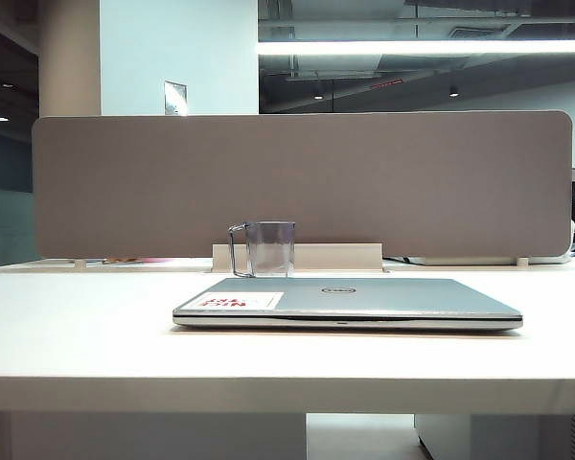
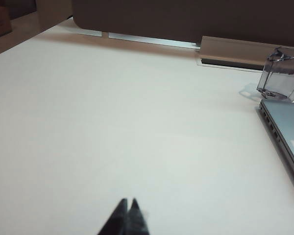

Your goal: Pick up the water cup and place it on the left side of the laptop.

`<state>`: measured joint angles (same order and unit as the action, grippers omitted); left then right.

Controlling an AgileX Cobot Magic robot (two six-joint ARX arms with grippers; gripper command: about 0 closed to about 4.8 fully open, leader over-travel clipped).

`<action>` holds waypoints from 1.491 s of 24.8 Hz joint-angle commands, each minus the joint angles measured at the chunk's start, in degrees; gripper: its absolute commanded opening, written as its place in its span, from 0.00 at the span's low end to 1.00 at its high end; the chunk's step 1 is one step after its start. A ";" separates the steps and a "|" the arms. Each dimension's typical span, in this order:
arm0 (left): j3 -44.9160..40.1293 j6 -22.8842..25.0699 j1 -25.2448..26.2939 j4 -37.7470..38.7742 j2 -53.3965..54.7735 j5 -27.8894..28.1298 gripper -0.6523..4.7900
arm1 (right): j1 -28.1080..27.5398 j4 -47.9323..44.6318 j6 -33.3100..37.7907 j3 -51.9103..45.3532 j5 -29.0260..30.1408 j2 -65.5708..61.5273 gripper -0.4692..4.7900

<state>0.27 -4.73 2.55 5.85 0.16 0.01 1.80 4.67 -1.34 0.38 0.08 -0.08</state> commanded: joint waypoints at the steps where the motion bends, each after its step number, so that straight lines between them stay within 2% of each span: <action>1: 0.17 -0.17 0.00 -0.33 0.07 -0.24 0.11 | 0.02 -0.55 -0.20 -0.35 -0.11 0.11 0.07; 19: 0.17 -0.33 -0.02 -0.66 0.07 -0.48 0.11 | 0.02 -0.61 -0.17 -0.35 -0.15 0.09 0.07; 23: 0.22 -1.36 -0.02 -3.61 0.07 -7.91 0.11 | 0.20 -0.46 -0.17 -0.35 0.07 0.09 0.07; 26: 0.33 -1.73 -0.02 -4.85 0.07 -8.02 0.11 | 0.20 -0.46 -0.15 -0.35 0.09 0.09 0.08; 28: 1.38 -3.89 -0.02 -5.92 0.09 -10.45 0.11 | 0.20 -0.46 -0.15 -0.35 0.07 0.09 0.08; 33: 5.44 -3.89 -0.02 -5.90 0.48 -11.52 0.11 | 0.22 -0.46 0.35 -0.35 0.11 0.09 0.08; 37: 10.62 -3.87 -0.02 -5.95 4.74 -12.31 0.11 | 0.22 -0.46 1.88 -0.35 0.09 0.09 0.08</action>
<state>9.65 -8.62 2.55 0.60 3.46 -11.92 1.96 4.67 0.19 0.38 0.16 -0.08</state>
